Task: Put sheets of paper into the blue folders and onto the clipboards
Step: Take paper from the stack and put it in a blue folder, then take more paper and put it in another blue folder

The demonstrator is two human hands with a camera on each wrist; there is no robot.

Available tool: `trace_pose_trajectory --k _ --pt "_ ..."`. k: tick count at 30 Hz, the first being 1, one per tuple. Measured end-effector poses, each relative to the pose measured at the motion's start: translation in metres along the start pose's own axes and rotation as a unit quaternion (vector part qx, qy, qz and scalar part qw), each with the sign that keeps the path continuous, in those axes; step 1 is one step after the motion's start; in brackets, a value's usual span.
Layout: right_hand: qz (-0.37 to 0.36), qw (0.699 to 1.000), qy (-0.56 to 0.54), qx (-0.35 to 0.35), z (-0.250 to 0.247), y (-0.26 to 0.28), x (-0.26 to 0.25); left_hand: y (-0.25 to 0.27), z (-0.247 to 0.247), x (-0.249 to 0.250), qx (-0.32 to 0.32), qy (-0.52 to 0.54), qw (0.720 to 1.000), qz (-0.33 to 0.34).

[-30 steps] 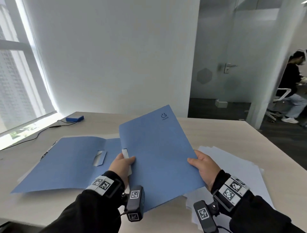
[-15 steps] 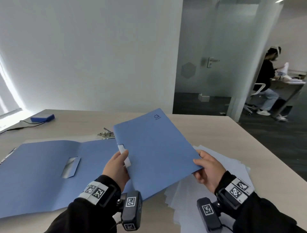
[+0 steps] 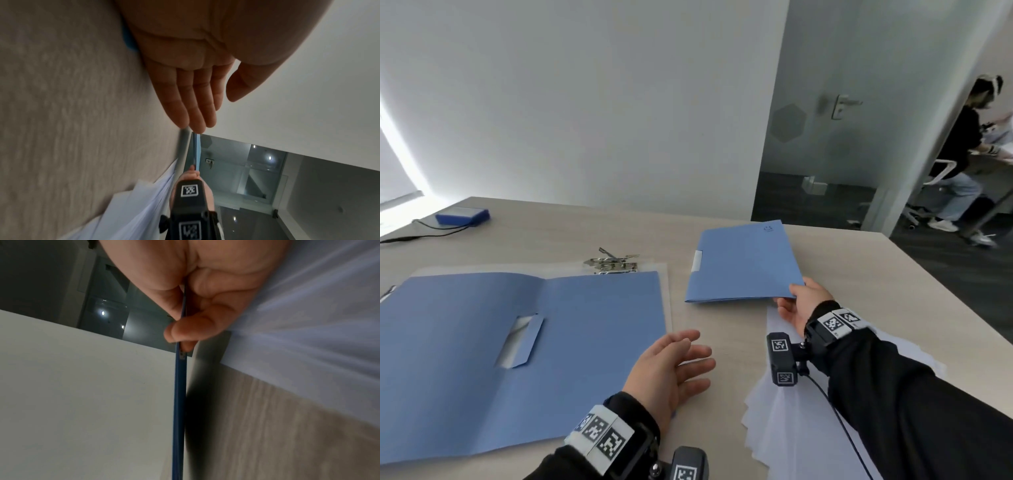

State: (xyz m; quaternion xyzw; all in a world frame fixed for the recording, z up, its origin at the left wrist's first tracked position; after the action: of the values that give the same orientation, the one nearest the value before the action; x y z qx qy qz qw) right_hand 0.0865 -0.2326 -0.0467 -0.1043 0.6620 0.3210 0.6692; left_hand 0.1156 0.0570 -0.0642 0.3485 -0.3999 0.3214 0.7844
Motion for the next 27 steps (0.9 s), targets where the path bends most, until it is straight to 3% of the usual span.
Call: trace_pose_trajectory --k 10,18,23,27 --pt "0.058 0.997 -0.042 -0.024 -0.006 0.013 -0.003 0.007 0.004 0.004 -0.009 0.0 1.0 0.017" --pt "0.023 0.999 -0.024 0.034 -0.114 0.073 -0.008 0.026 0.031 -0.006 -0.005 -0.004 0.999 0.051" --pt "-0.014 0.996 0.057 0.073 -0.18 0.11 -0.008 0.039 0.077 -0.034 -0.008 -0.12 0.989 0.091" --pt "-0.011 0.988 0.122 0.097 -0.222 0.135 -0.004 0.039 0.091 -0.047 0.028 -0.279 0.952 0.123"
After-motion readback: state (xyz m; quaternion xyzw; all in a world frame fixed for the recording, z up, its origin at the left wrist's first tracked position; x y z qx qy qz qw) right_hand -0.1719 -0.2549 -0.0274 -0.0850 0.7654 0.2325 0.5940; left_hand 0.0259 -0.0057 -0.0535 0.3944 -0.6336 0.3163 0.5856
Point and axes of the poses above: each hand's wrist, its own y-axis away from the middle knuckle, its own z-axis out of the palm, x = y × z, the point moved 8 cm from there along -y, towards the middle knuckle, and after that the axes turned 2 degrees about x, right-handed, at the moved point
